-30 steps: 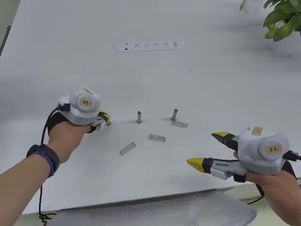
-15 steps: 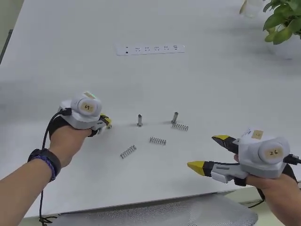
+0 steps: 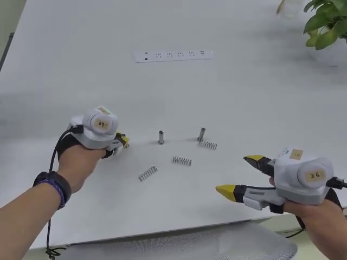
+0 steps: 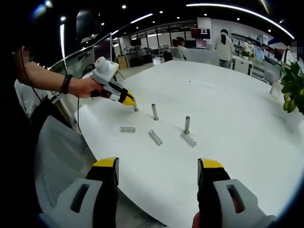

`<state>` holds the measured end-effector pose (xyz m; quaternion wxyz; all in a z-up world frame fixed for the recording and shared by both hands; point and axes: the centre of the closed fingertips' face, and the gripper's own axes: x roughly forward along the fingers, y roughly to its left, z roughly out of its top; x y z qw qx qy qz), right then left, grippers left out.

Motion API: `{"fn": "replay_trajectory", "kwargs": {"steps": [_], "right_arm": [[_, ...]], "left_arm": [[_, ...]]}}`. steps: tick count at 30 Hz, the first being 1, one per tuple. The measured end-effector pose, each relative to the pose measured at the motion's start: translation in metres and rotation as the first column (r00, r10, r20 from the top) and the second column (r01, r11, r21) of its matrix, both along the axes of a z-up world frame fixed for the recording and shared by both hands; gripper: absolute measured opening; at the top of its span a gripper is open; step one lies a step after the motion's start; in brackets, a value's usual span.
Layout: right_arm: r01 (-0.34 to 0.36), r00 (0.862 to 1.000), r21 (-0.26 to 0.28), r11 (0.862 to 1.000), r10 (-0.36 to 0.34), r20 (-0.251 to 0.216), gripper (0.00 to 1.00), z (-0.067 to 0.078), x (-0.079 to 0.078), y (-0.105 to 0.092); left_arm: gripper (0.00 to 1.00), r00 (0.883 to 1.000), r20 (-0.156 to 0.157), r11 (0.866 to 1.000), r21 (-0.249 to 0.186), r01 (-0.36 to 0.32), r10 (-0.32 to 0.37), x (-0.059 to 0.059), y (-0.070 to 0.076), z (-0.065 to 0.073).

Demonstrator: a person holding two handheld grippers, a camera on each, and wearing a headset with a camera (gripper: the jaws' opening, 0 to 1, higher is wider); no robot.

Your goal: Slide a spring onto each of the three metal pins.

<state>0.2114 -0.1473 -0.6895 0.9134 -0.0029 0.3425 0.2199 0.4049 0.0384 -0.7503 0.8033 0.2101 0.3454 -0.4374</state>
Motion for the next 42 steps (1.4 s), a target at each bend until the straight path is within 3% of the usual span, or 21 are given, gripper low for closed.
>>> {"fn": "replay_trajectory", "kwargs": {"steps": [14, 24, 42], "right_arm": [[0.009, 1.0, 0.003, 1.0, -0.009, -0.001, 0.66, -0.001, -0.001, -0.003], [0.005, 1.0, 0.005, 1.0, -0.005, -0.002, 0.66, -0.001, -0.001, -0.001], [-0.005, 1.0, 0.007, 1.0, 0.005, -0.001, 0.66, -0.002, 0.001, 0.001]], "left_arm": [[0.2, 0.999, -0.039, 1.0, 0.005, -0.025, 0.025, -0.007, 0.02, -0.004], [0.25, 0.998, -0.041, 0.999, -0.009, -0.039, 0.039, -0.016, 0.038, 0.002], [0.34, 0.998, 0.003, 0.993, -0.099, -0.059, 0.06, -0.035, 0.058, 0.039]]}}
